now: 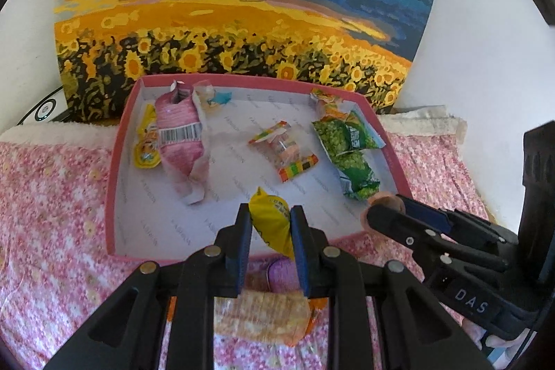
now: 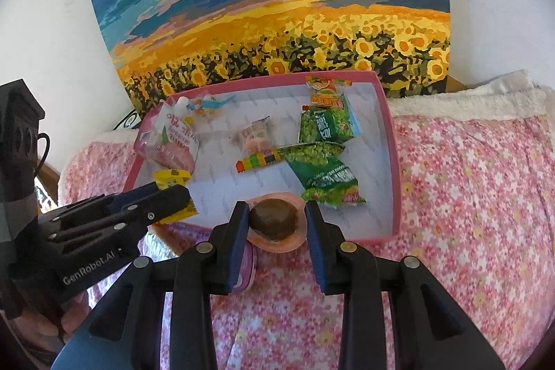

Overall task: Organize snacks
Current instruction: 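Carry the yellow packet in left tool while right tool carries brown candy toward box, then open left tool dropping the yellow packet while right tool releases the brown candy, then withdraw both tools from the box toward the cracker roll and tin, then grasp the wrapped rice-cracker roll with the right tool and lift it, then hold the cracker roll in right tool while left tool grasps the purple tin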

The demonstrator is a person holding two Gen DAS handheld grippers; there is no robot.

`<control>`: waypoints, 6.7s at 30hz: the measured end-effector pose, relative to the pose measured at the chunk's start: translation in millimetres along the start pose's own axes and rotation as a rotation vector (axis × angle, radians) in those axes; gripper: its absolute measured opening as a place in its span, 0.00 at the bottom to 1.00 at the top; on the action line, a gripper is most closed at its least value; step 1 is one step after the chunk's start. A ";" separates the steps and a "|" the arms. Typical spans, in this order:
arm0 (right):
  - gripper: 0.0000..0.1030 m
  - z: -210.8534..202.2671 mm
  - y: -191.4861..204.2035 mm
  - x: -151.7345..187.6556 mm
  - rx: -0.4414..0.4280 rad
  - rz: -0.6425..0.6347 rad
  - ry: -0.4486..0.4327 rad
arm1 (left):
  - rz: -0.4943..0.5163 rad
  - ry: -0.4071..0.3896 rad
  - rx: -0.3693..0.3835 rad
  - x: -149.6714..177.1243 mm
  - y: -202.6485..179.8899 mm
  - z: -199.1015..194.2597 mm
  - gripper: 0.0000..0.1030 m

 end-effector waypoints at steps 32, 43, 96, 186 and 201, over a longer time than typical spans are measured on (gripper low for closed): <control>0.33 48.0 -11.9 -30.5 0.016 -0.052 -0.021 | 0.007 0.045 -0.051 -21.9 13.4 56.9 0.23; 0.35 43.1 -14.2 -28.3 -0.022 -0.010 -0.028 | -0.001 0.012 -0.057 -22.6 11.3 43.5 0.30; 0.44 -15.7 10.7 19.0 -0.025 0.056 -0.053 | -0.053 -0.003 -0.075 19.3 14.4 -33.3 0.33; 0.37 8.8 109.0 71.6 -0.083 -0.301 0.114 | -0.233 0.069 -0.181 72.6 85.4 -77.8 0.33; 0.37 -9.6 63.8 68.2 -0.018 -0.190 0.092 | -0.169 0.089 -0.126 64.4 51.0 -58.7 0.33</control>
Point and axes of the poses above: each gripper's, at about its wrist camera, not at the fingertips, and z roughly the way its jaws point, y to its left, x to its underside, the point moved 10 cm from there along z, roughly the way its jaws point, and after that the axes turned 2 degrees about y, right-handed, at the moved point
